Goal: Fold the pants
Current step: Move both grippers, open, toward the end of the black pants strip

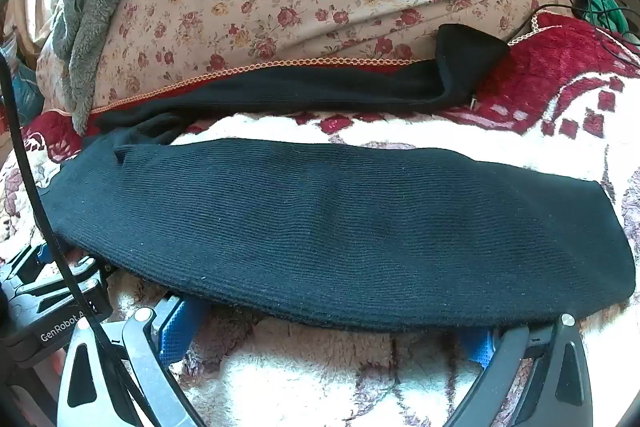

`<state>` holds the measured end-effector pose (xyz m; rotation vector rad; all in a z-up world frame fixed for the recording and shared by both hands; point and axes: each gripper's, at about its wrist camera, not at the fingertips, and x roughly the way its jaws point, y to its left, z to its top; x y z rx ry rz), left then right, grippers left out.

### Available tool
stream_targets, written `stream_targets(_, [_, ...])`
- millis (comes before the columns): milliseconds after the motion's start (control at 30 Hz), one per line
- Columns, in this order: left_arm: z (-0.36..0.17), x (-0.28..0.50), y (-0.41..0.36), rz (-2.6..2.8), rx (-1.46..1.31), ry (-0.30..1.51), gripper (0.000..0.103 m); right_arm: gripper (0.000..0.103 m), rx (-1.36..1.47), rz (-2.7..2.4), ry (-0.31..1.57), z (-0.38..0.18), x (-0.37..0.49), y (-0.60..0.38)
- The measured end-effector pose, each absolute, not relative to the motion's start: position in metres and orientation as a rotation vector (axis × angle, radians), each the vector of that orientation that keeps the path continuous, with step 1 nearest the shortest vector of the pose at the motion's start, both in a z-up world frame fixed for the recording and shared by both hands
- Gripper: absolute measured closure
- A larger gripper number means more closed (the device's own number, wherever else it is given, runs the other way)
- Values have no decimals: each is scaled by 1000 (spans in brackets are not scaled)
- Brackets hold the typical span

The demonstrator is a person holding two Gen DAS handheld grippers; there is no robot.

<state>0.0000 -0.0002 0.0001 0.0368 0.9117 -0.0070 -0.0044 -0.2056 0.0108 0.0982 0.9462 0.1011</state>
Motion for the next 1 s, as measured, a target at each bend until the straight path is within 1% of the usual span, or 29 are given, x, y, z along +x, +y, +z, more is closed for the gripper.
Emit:
stream_targets(233, [2, 0, 1, -13, 37, 920, 15, 0, 98, 101, 956, 11, -4, -204])
stream_targets(433, [8, -22, 11, -55, 25, 924, 16, 0, 125, 131, 1000, 18, -3, -213])
stream_targets(533, [13, -39, 11, -83, 42, 910, 16, 0, 151, 168, 1004, 23, -17, -217])
stream_targets(733, [24, -56, 19, -129, 9, 905, 16, 0, 324, 187, 928, 24, -40, -228])
stream_targets(900, [41, -71, 24, -138, 35, 847, 16, 0, 256, 200, 935, 26, -47, -219])
stream_targets(967, [45, -73, 29, -144, 21, 839, 16, 2, 227, 188, 951, 28, -49, -215])
stream_targets(1000, [48, -74, 32, -146, 15, 834, 16, 6, 232, 172, 952, 29, -51, -216])
